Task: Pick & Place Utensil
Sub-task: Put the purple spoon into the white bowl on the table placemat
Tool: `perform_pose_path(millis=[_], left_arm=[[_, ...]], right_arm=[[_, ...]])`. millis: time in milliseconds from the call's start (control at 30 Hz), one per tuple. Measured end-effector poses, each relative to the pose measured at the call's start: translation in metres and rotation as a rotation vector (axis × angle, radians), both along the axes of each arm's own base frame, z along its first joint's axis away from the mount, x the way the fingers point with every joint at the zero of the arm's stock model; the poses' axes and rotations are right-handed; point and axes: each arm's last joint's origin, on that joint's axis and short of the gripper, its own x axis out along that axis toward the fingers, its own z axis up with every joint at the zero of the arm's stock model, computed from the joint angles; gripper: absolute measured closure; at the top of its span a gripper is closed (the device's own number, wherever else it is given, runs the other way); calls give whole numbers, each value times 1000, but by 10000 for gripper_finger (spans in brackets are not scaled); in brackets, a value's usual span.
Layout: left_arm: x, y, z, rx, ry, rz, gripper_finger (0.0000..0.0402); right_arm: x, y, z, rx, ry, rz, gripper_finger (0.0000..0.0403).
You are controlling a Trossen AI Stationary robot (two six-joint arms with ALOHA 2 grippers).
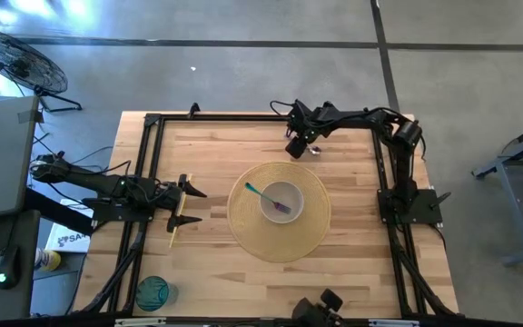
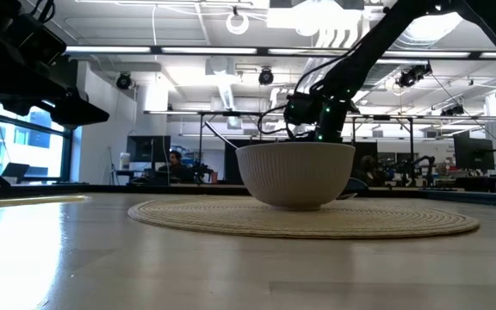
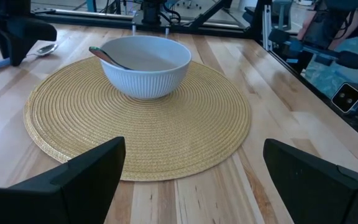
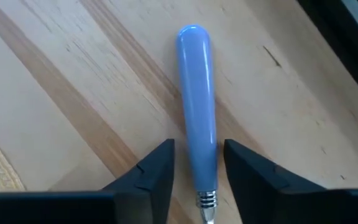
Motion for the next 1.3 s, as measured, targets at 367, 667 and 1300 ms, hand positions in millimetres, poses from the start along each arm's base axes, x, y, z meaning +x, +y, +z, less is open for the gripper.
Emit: perform_pose_path(millis=[367,667,1300], left_arm=[[0,0,0,0,0,0,24],[0,0,0,0,0,0,24],[0,0,0,0,0,0,24]], right_arm=[[4,4,0,-11,-8,9,360],[13,24,22,-120,8,-61,320],[-3,35,55,-67,-42,55,327]])
